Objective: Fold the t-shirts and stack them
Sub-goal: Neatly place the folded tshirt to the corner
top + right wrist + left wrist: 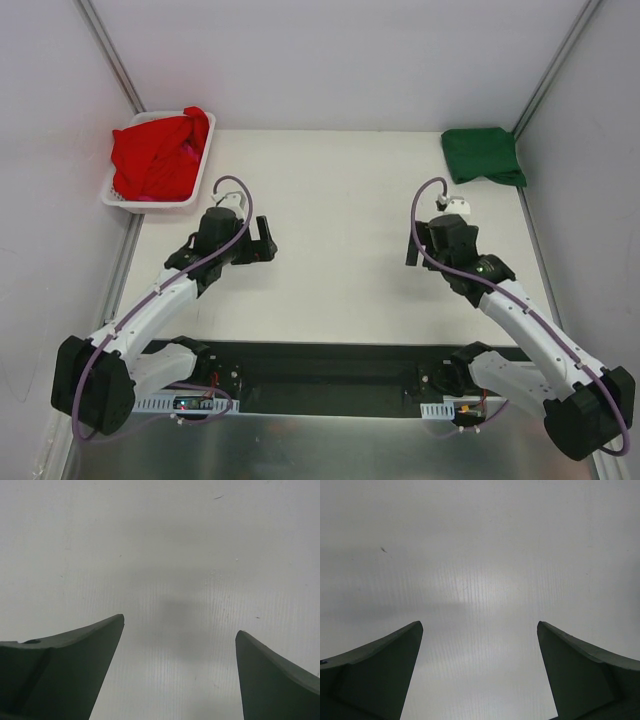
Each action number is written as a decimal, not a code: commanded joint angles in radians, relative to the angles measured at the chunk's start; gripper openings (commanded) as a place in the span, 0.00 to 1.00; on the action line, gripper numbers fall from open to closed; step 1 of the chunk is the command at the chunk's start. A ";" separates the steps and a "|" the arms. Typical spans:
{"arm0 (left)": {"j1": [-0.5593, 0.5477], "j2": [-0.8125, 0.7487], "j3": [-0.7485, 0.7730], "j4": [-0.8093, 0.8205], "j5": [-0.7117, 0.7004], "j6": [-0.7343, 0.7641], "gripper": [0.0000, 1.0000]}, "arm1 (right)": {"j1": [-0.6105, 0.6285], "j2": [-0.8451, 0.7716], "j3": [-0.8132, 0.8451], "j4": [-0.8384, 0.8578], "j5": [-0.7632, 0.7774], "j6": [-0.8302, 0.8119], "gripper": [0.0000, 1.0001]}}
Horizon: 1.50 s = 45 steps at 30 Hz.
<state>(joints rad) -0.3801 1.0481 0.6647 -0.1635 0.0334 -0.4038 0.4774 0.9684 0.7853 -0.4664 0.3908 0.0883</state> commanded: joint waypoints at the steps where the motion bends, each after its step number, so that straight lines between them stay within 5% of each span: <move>1: -0.020 -0.043 -0.013 -0.010 -0.073 0.003 0.99 | 0.052 -0.065 -0.064 0.012 0.100 0.082 0.96; 12: -0.074 -0.056 -0.048 -0.008 -0.214 -0.015 0.99 | 0.148 -0.068 -0.158 0.072 0.195 0.113 0.96; 45: -0.089 -0.103 -0.070 -0.008 -0.230 -0.017 0.99 | 0.178 -0.102 -0.184 0.109 0.209 0.111 0.96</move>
<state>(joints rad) -0.4595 0.9539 0.5991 -0.1738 -0.1699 -0.4099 0.6468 0.8989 0.6147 -0.3870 0.5724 0.1833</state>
